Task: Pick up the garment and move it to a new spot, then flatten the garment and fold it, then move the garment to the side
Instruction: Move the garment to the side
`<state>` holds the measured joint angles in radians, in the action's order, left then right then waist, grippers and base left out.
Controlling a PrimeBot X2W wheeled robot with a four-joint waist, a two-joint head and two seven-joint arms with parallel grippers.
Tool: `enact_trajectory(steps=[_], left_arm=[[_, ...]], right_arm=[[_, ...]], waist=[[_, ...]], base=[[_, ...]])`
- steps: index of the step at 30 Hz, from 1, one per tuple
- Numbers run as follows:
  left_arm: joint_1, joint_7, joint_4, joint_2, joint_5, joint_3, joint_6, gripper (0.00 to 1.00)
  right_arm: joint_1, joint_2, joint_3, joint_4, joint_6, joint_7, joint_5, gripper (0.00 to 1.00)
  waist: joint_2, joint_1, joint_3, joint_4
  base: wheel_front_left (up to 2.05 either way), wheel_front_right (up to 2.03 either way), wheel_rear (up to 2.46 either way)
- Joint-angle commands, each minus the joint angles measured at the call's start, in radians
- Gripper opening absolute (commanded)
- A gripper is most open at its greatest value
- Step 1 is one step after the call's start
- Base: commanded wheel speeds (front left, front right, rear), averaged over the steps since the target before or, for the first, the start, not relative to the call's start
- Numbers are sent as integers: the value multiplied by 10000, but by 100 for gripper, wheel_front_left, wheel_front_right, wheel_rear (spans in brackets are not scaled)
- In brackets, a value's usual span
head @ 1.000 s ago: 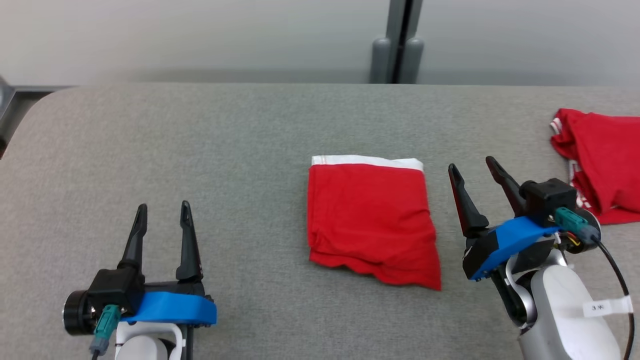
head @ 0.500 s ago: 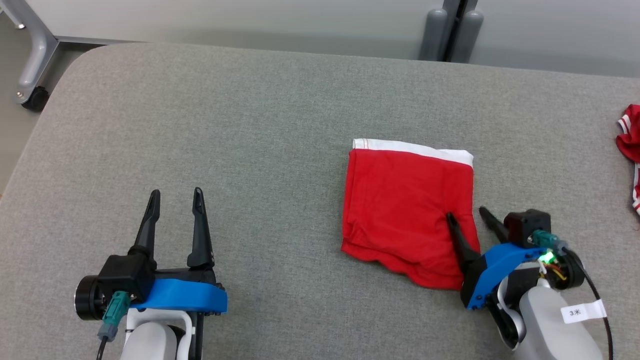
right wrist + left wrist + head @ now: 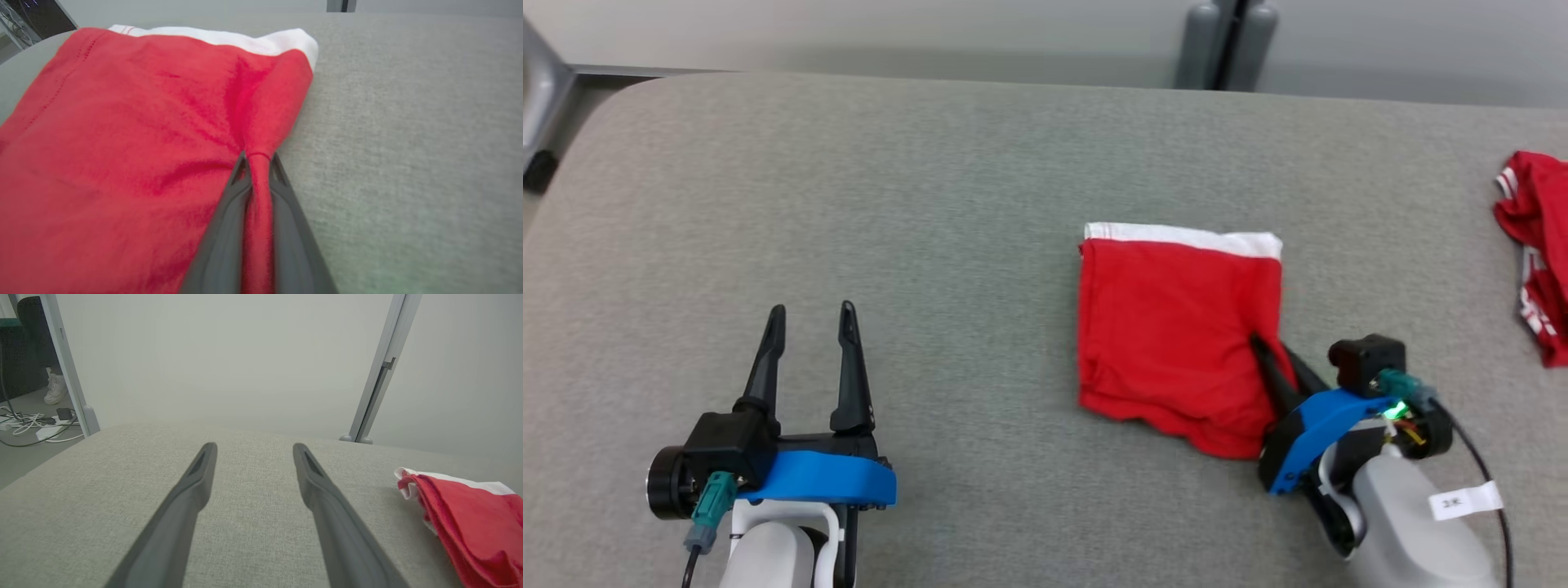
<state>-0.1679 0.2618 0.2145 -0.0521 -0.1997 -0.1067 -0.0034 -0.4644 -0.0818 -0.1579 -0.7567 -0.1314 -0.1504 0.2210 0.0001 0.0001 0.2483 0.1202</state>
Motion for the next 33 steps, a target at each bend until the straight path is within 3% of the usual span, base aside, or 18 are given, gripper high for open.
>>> enact_trajectory(steps=[1, 11, 23, 33], left_arm=[[-137, 44, -35, 21, 12, 39, 21, 100], [-607, 44, -86, -4, 261, 103, -114, 100], [-1297, 44, -172, -2, 498, -4, -210, 100], [-1631, 42, -583, -220, 722, 91, -211, 100]], right_arm=[[-125, -297, 36, 41, 10, -126, -64, 0], [250, -1663, 168, 1197, 5, -333, 14, 0], [-500, -2907, 108, 2638, 5, 254, -175, 0], [-2228, -5645, -440, 3178, 5, 1439, 220, 0]], waist=[[-1, -1, -15, -191], [-1, -1, 547, -1793], [-1, -1, 1194, -2194], [-1, -1, 2310, -2418]], base=[[0, 0, 0], [0, 0, 0], [0, 0, 0], [0, 0, 0]])
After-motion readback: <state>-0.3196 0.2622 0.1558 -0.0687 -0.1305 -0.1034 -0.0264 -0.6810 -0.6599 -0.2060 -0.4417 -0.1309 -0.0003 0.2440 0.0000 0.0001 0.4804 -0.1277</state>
